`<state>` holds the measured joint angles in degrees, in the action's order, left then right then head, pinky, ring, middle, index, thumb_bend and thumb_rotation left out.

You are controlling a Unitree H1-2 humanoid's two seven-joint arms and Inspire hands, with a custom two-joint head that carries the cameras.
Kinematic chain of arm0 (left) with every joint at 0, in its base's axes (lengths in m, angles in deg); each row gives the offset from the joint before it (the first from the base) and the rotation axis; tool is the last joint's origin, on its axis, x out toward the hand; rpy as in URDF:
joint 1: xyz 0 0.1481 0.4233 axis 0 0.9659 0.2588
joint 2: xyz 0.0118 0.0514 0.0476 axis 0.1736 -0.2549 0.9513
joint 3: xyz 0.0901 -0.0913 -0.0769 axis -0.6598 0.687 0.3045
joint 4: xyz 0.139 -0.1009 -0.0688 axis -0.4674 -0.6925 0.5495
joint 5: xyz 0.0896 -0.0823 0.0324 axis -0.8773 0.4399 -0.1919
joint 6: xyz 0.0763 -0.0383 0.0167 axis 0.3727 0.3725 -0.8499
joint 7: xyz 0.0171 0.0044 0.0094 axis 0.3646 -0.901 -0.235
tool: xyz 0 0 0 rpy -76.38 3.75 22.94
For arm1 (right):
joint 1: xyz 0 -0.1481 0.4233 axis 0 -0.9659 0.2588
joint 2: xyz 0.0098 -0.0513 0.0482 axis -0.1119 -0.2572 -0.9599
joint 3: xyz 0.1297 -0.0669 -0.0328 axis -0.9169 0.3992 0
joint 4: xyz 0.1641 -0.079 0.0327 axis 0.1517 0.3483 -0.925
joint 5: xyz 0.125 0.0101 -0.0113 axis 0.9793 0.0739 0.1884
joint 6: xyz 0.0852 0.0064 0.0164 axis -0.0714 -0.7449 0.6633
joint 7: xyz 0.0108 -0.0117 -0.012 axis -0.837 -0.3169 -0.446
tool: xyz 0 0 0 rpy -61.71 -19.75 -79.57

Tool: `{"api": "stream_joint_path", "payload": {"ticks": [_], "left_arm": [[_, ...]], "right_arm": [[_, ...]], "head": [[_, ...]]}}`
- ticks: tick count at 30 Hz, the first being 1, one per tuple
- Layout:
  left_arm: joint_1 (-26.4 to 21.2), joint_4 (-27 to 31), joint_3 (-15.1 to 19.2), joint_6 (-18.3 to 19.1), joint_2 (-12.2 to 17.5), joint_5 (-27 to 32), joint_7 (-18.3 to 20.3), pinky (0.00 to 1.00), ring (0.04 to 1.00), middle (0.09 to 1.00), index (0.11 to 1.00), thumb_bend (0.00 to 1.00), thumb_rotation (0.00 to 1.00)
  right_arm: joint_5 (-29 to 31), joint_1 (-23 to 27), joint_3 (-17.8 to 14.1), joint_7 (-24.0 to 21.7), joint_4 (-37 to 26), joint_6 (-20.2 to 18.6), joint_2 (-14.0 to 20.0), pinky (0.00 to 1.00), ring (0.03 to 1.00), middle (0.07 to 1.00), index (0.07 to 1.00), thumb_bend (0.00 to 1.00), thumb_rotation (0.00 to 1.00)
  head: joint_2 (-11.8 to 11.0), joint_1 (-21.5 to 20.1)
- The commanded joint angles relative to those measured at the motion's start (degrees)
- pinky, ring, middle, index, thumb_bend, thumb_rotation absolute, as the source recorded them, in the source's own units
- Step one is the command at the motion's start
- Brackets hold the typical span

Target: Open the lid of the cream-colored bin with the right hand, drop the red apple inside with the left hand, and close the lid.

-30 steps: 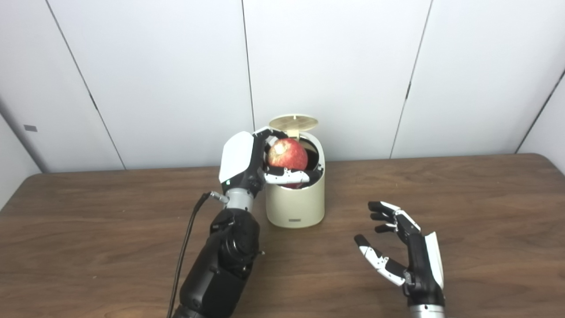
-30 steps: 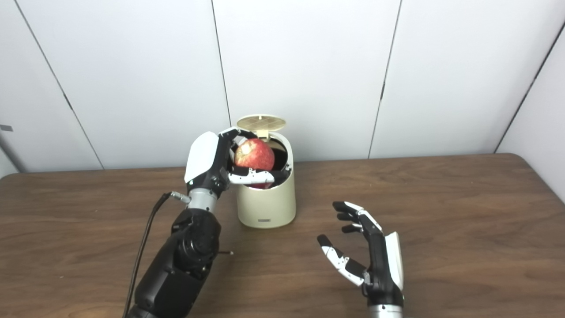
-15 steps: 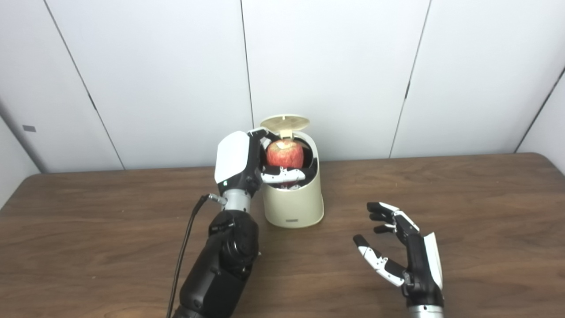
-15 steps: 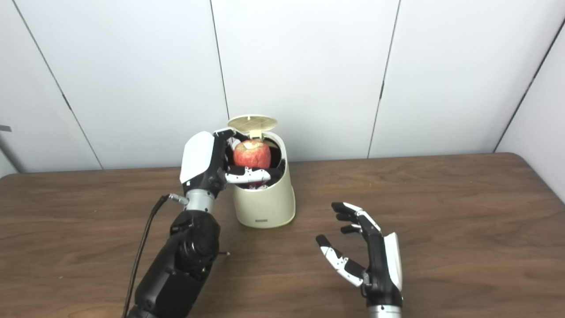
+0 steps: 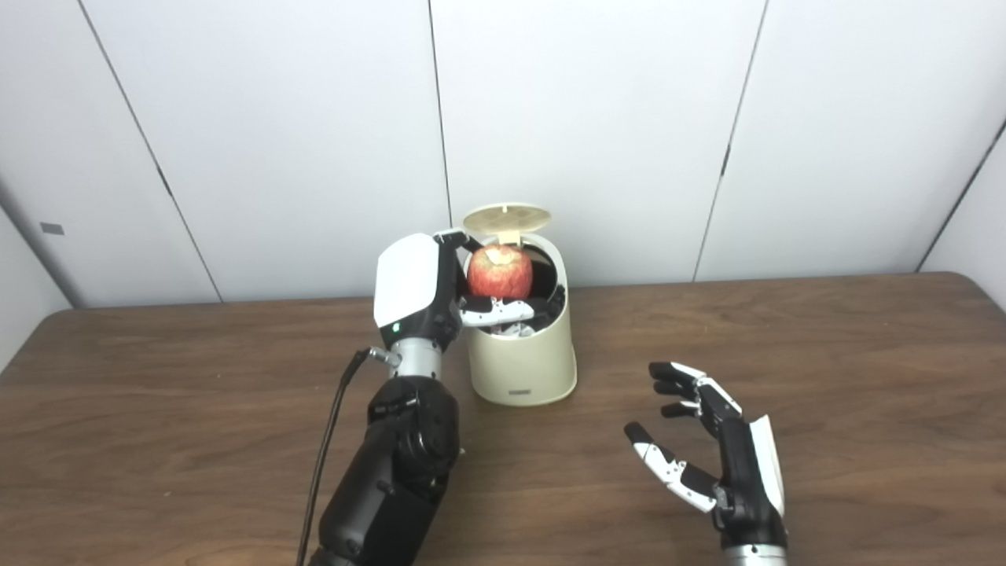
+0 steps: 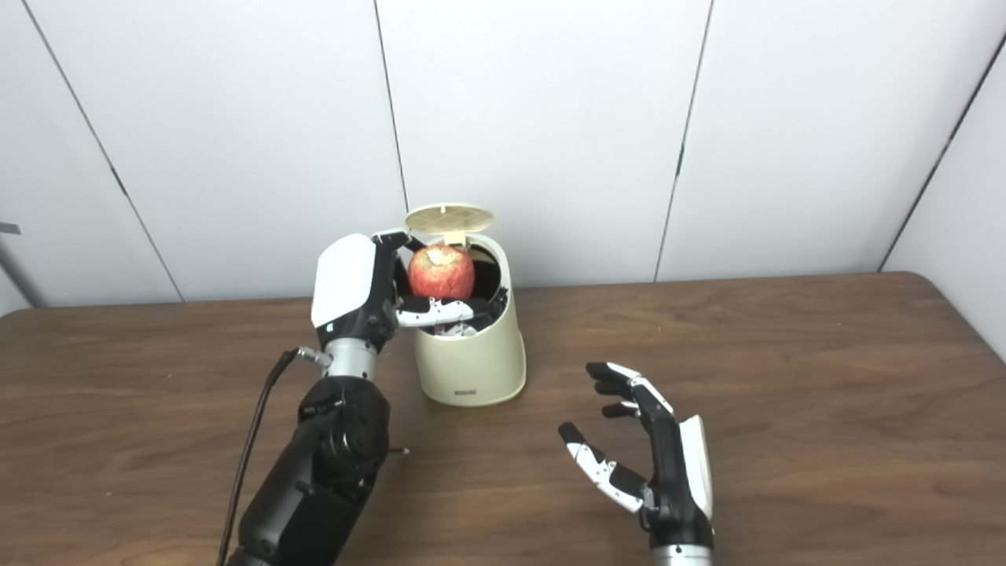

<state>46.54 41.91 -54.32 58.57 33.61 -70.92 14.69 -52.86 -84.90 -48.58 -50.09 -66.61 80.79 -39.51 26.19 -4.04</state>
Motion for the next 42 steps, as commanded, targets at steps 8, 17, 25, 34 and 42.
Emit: {"api": "stream_joint_path", "payload": {"ticks": [8, 17, 25, 34, 42], "left_arm": [[-2.27, 2.42, -0.06, -0.90, 0.00, 0.27, 0.72, 0.05, 0.091, 0.149, 0.536, 1.00, 0.29], [-2.53, 3.36, -0.04, 0.13, 0.58, 1.19, 4.89, 0.04, 0.084, 0.142, 0.584, 1.00, 0.37], [-2.61, 5.87, -0.22, 2.58, 0.90, 1.50, 9.21, 0.04, 0.089, 0.152, 0.655, 1.00, 0.48], [-2.30, 9.09, -0.26, 2.43, 0.83, 1.47, 10.77, 0.04, 0.081, 0.144, 0.683, 1.00, 0.50], [-1.91, 12.12, -0.53, 2.63, 0.91, 1.16, 11.56, 0.04, 0.078, 0.144, 0.690, 1.00, 0.49]], "right_arm": [[-0.40, 0.39, 0.37, 0.32, -1.45, 0.45, -0.34, 0.58, 0.701, 0.734, 0.708, 0.26, 0.19], [-0.76, 0.64, 0.51, 0.42, -1.23, 0.26, -0.44, 0.56, 0.688, 0.731, 0.692, 0.26, 0.20], [-1.15, 0.78, 0.78, 0.61, -1.11, 0.17, -0.60, 0.55, 0.680, 0.727, 0.684, 0.26, 0.19], [-1.21, 1.07, 0.93, 0.74, -1.01, 0.11, -0.79, 0.54, 0.682, 0.725, 0.682, 0.25, 0.22], [-1.60, 1.17, 0.96, 0.83, -0.76, 0.23, -0.57, 0.57, 0.704, 0.730, 0.684, 0.25, 0.22]], "head": [[0.08, 0.06], [0.05, 0.11], [0.07, 0.08], [-0.07, -0.06], [-0.19, 0.07]]}}
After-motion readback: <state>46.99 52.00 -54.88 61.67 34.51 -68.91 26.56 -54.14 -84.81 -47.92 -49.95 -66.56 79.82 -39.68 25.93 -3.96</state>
